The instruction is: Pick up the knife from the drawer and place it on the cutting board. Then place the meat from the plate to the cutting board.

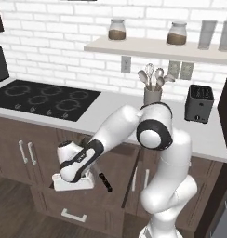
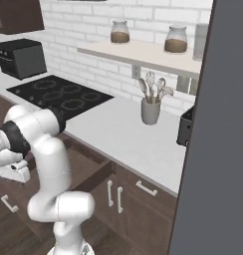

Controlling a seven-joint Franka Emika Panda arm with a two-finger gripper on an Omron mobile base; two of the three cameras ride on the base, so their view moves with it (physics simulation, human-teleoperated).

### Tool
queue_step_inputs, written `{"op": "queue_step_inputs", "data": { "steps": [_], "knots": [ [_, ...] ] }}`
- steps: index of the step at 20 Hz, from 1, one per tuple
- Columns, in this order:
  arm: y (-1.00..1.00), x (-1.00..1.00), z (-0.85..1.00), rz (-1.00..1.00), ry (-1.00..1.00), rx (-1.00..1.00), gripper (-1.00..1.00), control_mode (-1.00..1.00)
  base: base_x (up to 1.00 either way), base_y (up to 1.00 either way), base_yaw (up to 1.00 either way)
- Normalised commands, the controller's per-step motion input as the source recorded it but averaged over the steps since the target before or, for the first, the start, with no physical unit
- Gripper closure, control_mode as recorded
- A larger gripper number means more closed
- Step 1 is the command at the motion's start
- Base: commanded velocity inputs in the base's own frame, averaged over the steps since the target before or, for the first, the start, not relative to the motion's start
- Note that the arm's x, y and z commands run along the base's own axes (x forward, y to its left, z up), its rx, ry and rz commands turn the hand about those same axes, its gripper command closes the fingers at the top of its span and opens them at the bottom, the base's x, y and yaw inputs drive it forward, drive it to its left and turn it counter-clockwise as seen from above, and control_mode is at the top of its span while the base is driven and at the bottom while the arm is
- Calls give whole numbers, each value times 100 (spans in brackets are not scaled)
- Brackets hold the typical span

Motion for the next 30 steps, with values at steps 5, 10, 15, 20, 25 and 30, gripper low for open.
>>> {"op": "queue_step_inputs", "data": {
  "steps": [5, 10, 15, 20, 25, 30],
  "knots": [
    [36, -74, 28, -9, -15, -1, -100, -100, 0, 0, 0],
    [-25, -7, 73, -16, -20, 0, -100, -100, 0, 0, 0],
    [-58, 20, 73, -2, -8, 3, -100, -100, 0, 0, 0],
    [-65, 0, 6, 3, -14, 0, -100, -100, 0, 0, 0],
    [-75, 15, -6, 15, -5, 0, -100, -100, 0, 0, 0],
    [-46, 53, -1, 16, 3, 4, -100, -100, 0, 0, 0]
  ]
}}
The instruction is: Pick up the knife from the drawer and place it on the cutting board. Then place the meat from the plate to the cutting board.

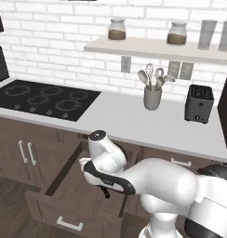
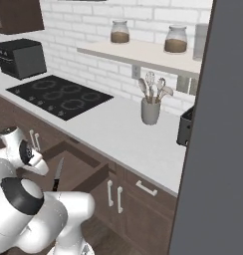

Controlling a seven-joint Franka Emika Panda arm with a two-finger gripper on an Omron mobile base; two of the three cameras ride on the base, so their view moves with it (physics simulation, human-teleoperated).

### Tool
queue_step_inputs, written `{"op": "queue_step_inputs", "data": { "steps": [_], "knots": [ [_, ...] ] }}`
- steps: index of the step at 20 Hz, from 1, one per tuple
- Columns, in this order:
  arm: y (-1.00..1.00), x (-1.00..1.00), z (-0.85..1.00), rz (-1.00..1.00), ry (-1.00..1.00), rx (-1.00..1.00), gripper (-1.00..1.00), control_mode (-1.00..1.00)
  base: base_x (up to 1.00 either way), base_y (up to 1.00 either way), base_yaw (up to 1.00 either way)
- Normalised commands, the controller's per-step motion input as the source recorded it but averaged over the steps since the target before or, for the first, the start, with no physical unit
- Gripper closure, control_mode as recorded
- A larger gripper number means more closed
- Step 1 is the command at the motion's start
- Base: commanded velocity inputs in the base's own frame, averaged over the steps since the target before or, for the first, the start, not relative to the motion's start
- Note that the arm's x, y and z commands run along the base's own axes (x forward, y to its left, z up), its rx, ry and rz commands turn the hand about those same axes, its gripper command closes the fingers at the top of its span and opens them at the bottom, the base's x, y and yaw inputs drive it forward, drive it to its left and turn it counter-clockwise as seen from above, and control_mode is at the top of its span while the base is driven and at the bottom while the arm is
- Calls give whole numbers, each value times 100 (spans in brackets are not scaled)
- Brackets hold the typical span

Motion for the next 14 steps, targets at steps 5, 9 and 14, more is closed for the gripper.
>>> {"op": "queue_step_inputs", "data": {
  "steps": [5, 9, 14],
  "knots": [
    [-2, 15, -10, 7, 7, 1, -100, -100, 0, 0, 0],
    [1, 12, -19, 1, 3, 0, -100, -100, 0, 0, 0],
    [0, 61, -33, 12, 9, 0, -100, -100, 0, 0, 0]
  ]
}}
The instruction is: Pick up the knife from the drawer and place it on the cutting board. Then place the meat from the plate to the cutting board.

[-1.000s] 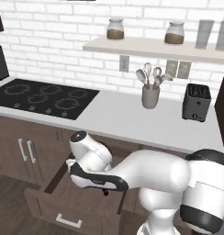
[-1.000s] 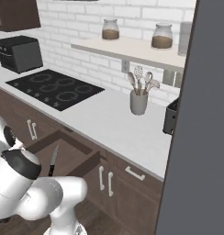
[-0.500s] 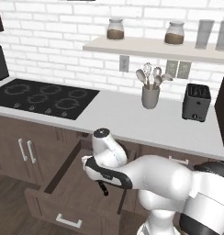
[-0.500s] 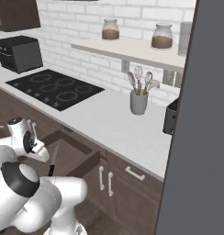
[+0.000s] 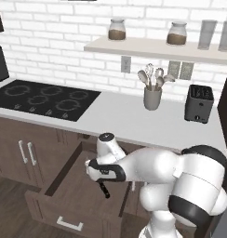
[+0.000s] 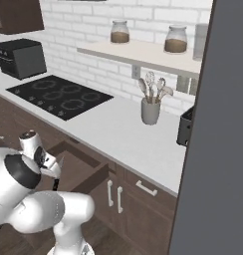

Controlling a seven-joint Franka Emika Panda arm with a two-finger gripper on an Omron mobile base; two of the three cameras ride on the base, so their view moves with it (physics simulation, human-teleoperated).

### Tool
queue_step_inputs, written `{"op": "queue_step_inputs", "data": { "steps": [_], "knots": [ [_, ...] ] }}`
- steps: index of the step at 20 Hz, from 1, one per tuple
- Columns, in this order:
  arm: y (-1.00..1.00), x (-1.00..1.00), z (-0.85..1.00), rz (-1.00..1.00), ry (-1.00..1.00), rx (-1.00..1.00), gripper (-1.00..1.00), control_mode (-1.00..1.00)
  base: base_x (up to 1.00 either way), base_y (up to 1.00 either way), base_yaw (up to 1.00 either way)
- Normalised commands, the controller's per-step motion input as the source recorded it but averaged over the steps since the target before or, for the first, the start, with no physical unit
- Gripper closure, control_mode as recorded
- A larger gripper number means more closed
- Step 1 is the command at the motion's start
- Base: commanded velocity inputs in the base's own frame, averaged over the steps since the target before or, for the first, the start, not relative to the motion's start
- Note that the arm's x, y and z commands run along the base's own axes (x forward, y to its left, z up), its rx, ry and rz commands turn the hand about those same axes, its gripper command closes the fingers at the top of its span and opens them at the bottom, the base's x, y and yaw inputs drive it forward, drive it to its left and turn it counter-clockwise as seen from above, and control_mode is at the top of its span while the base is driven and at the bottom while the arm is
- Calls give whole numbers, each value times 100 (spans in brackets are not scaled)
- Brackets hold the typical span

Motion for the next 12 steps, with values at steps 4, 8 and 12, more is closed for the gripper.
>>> {"op": "queue_step_inputs", "data": {
  "steps": [4, 8, 12],
  "knots": [
    [1, 46, -36, 15, 1, 0, -100, -100, 0, 0, 0],
    [17, 36, -34, 9, 2, -1, -100, -100, 0, 0, 0],
    [27, 38, -41, 4, 5, -3, -100, -100, 0, 0, 0]
  ]
}}
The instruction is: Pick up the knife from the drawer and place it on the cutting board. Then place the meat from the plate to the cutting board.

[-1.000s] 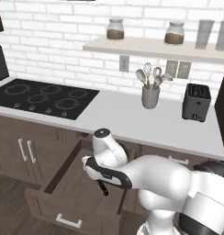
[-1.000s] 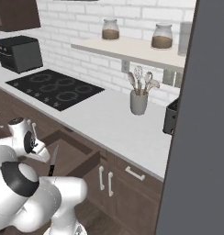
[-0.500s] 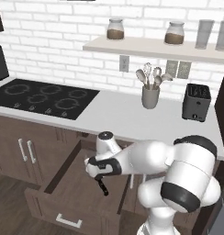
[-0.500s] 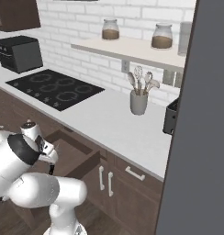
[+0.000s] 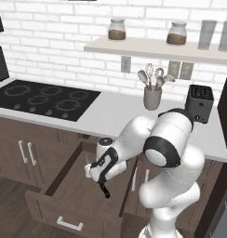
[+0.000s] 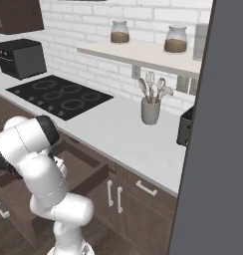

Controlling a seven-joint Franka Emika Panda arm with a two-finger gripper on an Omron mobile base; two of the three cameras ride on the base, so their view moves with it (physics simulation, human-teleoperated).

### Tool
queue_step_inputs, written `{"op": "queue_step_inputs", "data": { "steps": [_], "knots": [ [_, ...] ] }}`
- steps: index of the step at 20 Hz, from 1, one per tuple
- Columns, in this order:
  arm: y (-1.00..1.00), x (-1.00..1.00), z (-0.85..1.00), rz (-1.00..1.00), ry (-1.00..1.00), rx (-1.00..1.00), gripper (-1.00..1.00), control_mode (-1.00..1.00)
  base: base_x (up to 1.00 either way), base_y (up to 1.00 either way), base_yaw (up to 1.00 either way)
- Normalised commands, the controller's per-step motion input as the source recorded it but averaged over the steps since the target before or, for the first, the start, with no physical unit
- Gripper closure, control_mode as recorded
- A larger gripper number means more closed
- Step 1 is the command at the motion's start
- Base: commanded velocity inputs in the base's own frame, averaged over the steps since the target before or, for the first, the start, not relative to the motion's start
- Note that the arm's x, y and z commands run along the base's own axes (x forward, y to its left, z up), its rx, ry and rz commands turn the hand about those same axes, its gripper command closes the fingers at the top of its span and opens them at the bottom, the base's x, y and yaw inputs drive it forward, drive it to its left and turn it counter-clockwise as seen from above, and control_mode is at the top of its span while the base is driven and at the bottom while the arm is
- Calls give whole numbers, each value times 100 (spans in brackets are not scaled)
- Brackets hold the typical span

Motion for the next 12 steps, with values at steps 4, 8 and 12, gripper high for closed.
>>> {"op": "queue_step_inputs", "data": {
  "steps": [4, 8, 12],
  "knots": [
    [28, 31, -46, 1, 3, -5, -100, -100, 0, 0, 0],
    [36, 30, -50, 0, 1, -9, -100, -100, 0, 0, 0],
    [59, 53, -79, 0, 3, -14, -100, -100, 0, 0, 0]
  ]
}}
